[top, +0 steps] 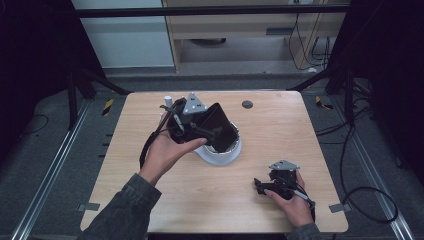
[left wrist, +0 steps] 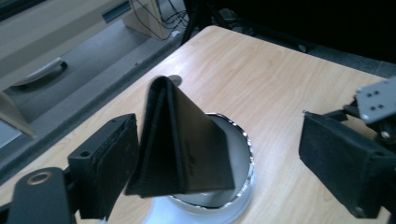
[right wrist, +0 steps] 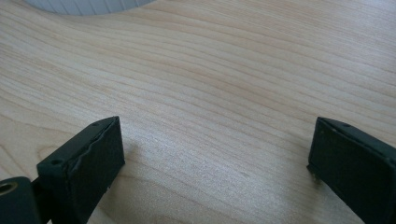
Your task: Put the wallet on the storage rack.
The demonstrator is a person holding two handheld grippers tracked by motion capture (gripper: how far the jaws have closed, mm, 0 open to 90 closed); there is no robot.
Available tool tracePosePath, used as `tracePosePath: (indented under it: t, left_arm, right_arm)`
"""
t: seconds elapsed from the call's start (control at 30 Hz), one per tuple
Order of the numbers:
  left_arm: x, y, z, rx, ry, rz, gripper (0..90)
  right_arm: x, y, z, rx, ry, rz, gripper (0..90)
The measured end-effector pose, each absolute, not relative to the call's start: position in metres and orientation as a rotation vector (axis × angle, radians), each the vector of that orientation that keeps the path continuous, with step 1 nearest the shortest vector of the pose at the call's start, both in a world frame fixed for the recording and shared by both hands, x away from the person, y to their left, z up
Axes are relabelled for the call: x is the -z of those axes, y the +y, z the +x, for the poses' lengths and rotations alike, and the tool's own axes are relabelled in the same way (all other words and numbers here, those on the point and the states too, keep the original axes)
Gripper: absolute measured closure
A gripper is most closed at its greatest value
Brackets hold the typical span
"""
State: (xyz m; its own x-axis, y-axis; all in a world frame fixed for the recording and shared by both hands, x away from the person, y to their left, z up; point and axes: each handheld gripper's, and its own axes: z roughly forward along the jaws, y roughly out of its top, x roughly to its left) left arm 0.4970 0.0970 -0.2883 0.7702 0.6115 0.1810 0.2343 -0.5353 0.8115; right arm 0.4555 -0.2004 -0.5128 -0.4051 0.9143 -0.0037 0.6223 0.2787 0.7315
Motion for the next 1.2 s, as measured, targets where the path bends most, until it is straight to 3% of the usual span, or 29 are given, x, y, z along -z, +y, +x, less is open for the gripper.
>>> tracePosePath:
  t: [0.37,0.67,1.2]
  left_arm:
    - [0.315,0.109,0.469,-0.536,0.622,2.103,4.9]
    - [0.364,0.126,0.443,-0.468,0.635,2.13,3.4]
    - [0.435,0.171,0.444,-0.435,0.801,2.192,4.4]
  right_arm:
    - [0.513,-0.201,0.453,-0.918,2.119,1.394,3.5]
    - [0.512,-0.2,0.449,-0.92,2.113,1.412,3.5]
    - [0.512,-0.2,0.449,-0.922,2.111,1.413,3.5]
